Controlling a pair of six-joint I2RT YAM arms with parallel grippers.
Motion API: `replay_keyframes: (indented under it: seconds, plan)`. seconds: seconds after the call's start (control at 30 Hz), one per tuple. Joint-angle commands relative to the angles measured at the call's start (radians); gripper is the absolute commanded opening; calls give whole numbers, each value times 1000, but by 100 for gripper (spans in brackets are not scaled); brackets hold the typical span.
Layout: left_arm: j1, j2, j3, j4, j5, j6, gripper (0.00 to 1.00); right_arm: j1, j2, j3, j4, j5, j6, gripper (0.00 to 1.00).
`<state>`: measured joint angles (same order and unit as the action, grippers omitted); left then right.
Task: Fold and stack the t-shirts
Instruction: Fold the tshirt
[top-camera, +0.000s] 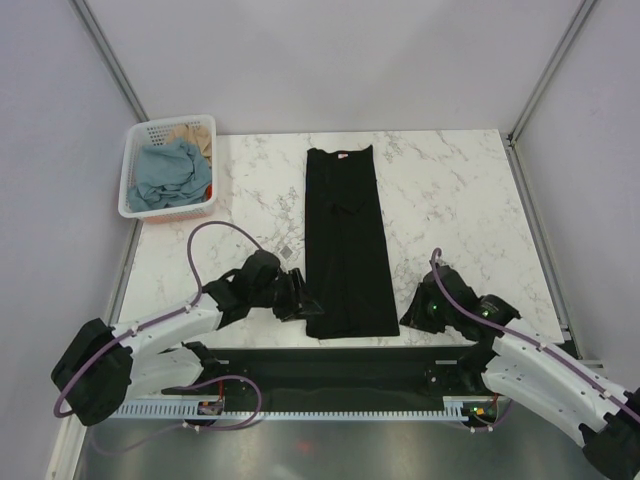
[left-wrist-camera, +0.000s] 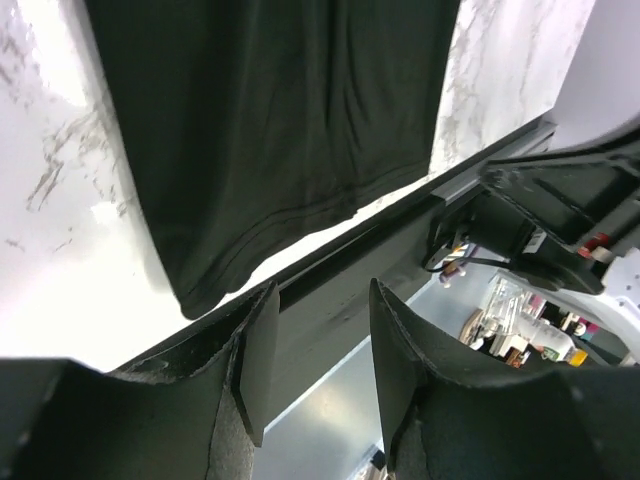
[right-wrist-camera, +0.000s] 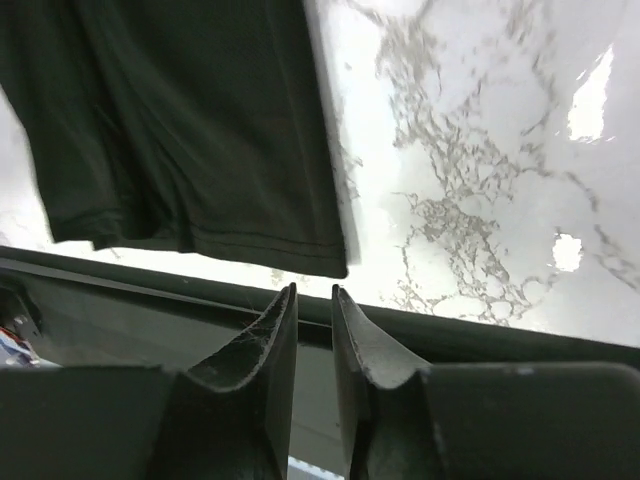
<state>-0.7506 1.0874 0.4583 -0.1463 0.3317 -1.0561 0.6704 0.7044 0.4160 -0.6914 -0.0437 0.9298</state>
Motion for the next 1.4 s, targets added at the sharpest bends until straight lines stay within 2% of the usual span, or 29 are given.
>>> replay_keyframes:
  seconds: [0.0, 0.07, 0.1, 0.23, 0.33, 0.53, 0.67, 1.07, 1.17, 1.2, 1.3, 1.37]
  plan:
    - [36, 26, 37, 17, 61, 47, 49, 5, -3, 162, -112, 110, -48, 30]
    - [60, 49, 36, 17, 81, 82, 49, 8, 41, 208, -90, 94, -83, 36]
    - [94, 57, 30, 17, 90, 97, 50, 11, 61, 216, -26, 52, -98, 42]
    - [194, 68, 16, 17, 161, 137, 50, 70, 182, 263, 121, 18, -176, 49]
    - [241, 37, 0, 16, 191, 157, 50, 122, 350, 299, 220, -14, -200, 50]
    - [247, 14, -21, 19, 225, 177, 50, 227, 593, 333, 363, -31, -229, 52]
    - [241, -6, -38, 19, 231, 168, 50, 245, 655, 313, 472, -80, -223, 54]
    - [195, 11, 2, 30, 222, 150, 49, 291, 734, 259, 550, -87, -174, 53]
    - [162, 23, 9, 51, 211, 134, 47, 299, 733, 231, 567, -82, -152, 43]
    - [151, 28, 8, 63, 208, 121, 47, 301, 731, 225, 567, -75, -148, 34]
    - [119, 52, -12, 129, 204, 85, 46, 301, 708, 182, 566, -44, -128, 16]
    - [84, 78, -32, 180, 185, 71, 46, 301, 689, 165, 567, -27, -120, 9]
